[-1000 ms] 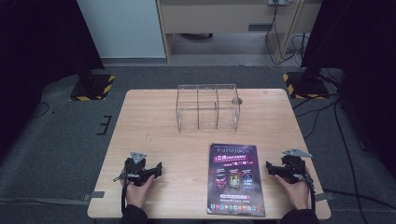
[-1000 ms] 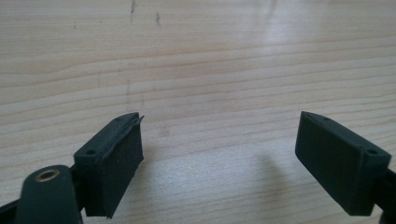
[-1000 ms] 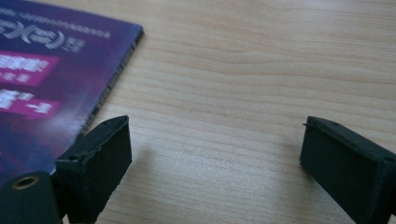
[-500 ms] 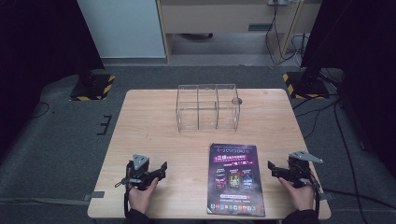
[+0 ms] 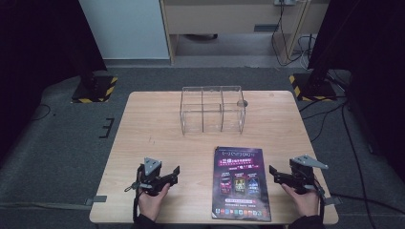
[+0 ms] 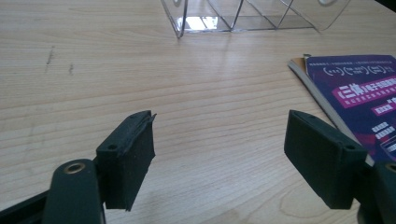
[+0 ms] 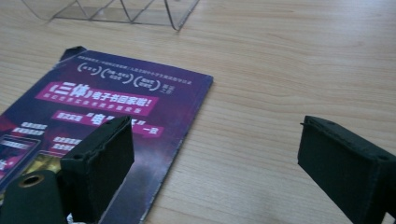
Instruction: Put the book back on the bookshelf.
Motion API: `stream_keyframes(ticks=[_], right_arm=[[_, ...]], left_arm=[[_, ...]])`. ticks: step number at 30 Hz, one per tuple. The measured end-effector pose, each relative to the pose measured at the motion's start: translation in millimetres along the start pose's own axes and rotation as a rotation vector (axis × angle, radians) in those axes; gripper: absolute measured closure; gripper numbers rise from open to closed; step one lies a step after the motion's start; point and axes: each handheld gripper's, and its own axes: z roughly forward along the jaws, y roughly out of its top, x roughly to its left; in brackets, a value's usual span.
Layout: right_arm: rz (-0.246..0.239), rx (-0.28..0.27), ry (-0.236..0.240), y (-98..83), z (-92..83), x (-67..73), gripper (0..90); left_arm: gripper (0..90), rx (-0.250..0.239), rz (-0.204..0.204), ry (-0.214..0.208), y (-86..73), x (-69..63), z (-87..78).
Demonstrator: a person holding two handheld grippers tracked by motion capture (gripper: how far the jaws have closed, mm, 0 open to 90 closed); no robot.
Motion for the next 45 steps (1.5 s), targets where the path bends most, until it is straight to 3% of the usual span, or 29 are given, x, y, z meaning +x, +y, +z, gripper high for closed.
stream_keyframes(ticks=[8,25,37,45], right_arm=[[-0.022,-0.027,0.026,2.7,-3.3,11.4,15.1],[-0.045,-0.024,0.059,5.7,0.6,22.8,17.4],[-0.046,-0.011,0.075,1.6,5.7,27.2,18.3],[-0.056,0.0,0.081,-3.2,11.0,30.2,18.8]], left_arm=[[24.8,-0.011,0.006,-0.036,3.6,-13.4,1.5],[25.8,0.016,0.077,-0.097,10.0,-48.6,18.4],[28.5,0.022,0.075,-0.133,10.7,-66.6,31.8],[29.2,0.057,0.093,-0.16,6.6,-82.3,46.0]])
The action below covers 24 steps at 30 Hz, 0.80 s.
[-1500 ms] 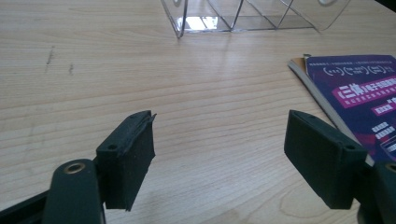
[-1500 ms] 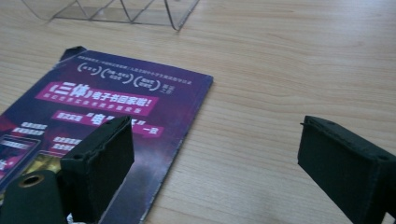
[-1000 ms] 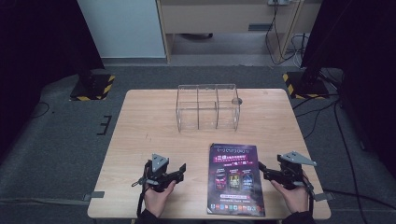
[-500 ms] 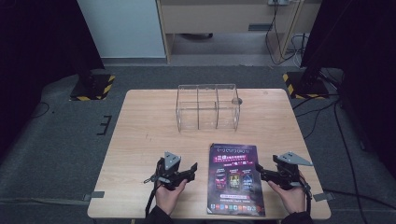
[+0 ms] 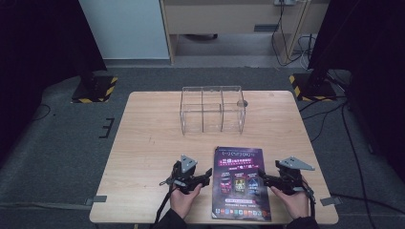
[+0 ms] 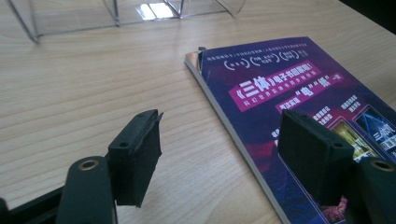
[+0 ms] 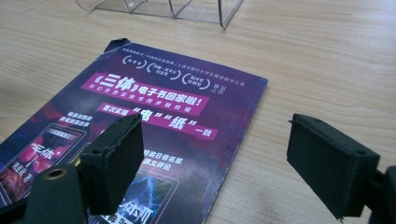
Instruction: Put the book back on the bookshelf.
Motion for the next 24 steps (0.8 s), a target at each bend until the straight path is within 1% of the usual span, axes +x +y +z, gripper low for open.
stream_keyframes(ticks=[3,6,10,11,12,14,16,21,24], right_arm=[[0.002,0.001,-0.003,-1.8,2.0,0.8,19.1],[0.002,0.012,0.003,-3.4,3.5,1.8,19.9],[-0.008,0.022,0.006,-5.4,6.5,4.4,21.0],[-0.008,0.022,0.006,-5.4,6.5,4.4,21.0],[-0.018,0.033,0.008,-7.1,8.1,5.6,21.8],[-0.018,0.036,0.01,-7.8,8.7,5.9,21.9],[-0.012,0.044,0.016,-10.0,10.5,6.3,22.9],[-0.011,0.052,0.027,-13.1,14.0,6.6,24.8],[-0.01,0.065,0.039,-14.8,15.9,7.6,25.6]], left_arm=[[29.8,0.015,-0.006,-0.004,-1.5,-4.5,5.7],[30.2,0.03,-0.001,-0.009,-3.3,-8.8,10.7],[30.7,0.056,0.0,-0.008,-6.4,-14.2,17.6],[31.0,0.056,0.0,-0.008,-6.4,-14.2,17.6],[31.4,0.069,0.0,-0.013,-8.4,-16.5,21.6],[32.2,0.072,0.0,-0.012,-8.9,-17.1,22.7],[33.1,0.075,-0.013,-0.024,-10.7,-19.2,26.7],[34.2,0.085,-0.018,-0.03,-13.2,-22.4,31.8],[35.0,0.088,-0.028,-0.036,-14.2,-23.5,34.3]])
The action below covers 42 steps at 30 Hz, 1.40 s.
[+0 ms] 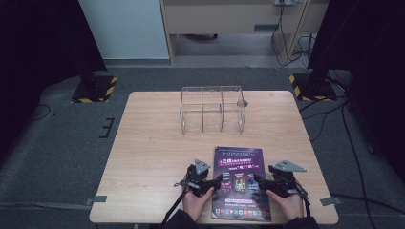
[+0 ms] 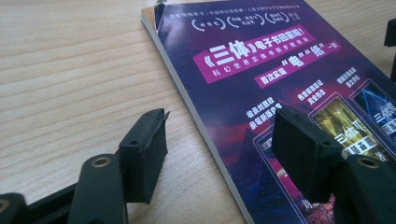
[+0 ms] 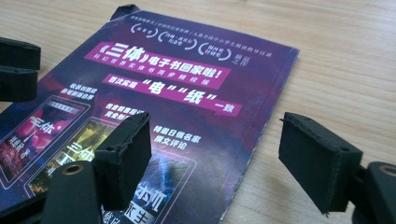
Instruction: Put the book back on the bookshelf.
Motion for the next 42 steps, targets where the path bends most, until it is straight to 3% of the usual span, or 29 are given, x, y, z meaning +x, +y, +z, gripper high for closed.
stream_keyframes(ticks=[4,15,37,42], right_arm=[[-0.008,0.008,0.01,-2.5,2.9,1.4,27.0],[-0.003,0.034,0.028,-7.5,8.1,4.7,29.0],[-0.002,0.038,0.006,-10.6,10.9,6.8,28.0],[-0.003,0.036,0.002,-10.6,11.2,7.2,28.0]], left_arm=[[36.4,-0.004,-0.021,-0.007,-1.0,-1.8,2.9],[38.5,-0.028,-0.021,0.005,-2.9,-7.8,7.6],[37.2,-0.029,-0.028,0.022,-0.9,-17.1,13.0],[36.7,-0.024,-0.013,0.042,0.2,-19.1,14.7]])
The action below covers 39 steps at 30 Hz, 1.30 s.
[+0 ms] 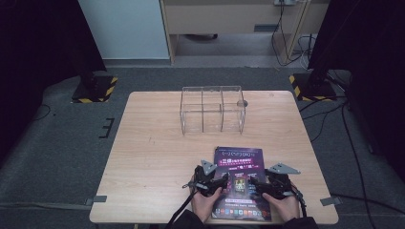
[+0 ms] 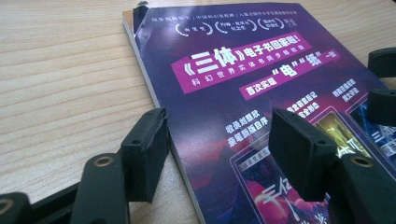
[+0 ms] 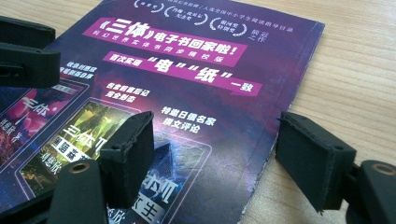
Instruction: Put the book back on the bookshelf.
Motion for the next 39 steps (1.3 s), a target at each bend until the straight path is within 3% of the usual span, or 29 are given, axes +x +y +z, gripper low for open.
stream_keyframes(ticks=[8,13,16,20,22,24,25,26,27,34,39], right_arm=[[-0.002,0.0,0.002,0.0,0.1,0.0,27.5],[-0.003,0.0,-0.001,0.0,0.2,0.4,27.5],[-0.002,-0.002,-0.004,0.0,0.4,0.7,27.6],[0.006,-0.001,-0.003,0.0,0.2,0.7,27.7],[0.009,-0.002,0.002,-0.1,0.0,-0.1,27.8],[0.013,-0.005,0.005,-0.1,0.0,-0.3,27.9],[0.014,-0.003,0.012,-0.1,-0.3,-1.2,28.4],[0.014,-0.003,0.012,-0.1,-0.3,-1.2,28.4],[0.016,-0.005,0.016,-0.1,-0.2,-1.5,28.6],[0.022,-0.007,0.019,-0.1,-0.4,-2.0,28.8],[0.018,-0.007,0.019,0.0,-0.4,-2.2,28.8]], left_arm=[[40.3,-0.012,-0.026,-0.002,-0.5,1.6,-0.8],[45.3,-0.041,-0.08,-0.041,-2.1,8.6,-3.8],[46.1,-0.057,-0.083,-0.054,-2.8,9.9,-5.6],[49.7,-0.139,-0.122,-0.132,-1.4,10.3,-15.2],[52.1,-0.175,-0.13,-0.208,-0.2,6.8,-19.4],[52.0,-0.175,-0.12,-0.224,0.0,3.2,-19.7],[50.3,-0.159,-0.062,-0.211,-0.5,-3.8,-18.3],[48.8,-0.159,-0.062,-0.211,-0.5,-3.8,-18.3],[47.4,-0.139,-0.034,-0.198,-1.7,-7.8,-16.5],[43.2,-0.082,-0.005,-0.162,-2.8,-1.8,-8.1],[40.4,-0.072,0.008,-0.218,0.3,-0.3,-3.0]])
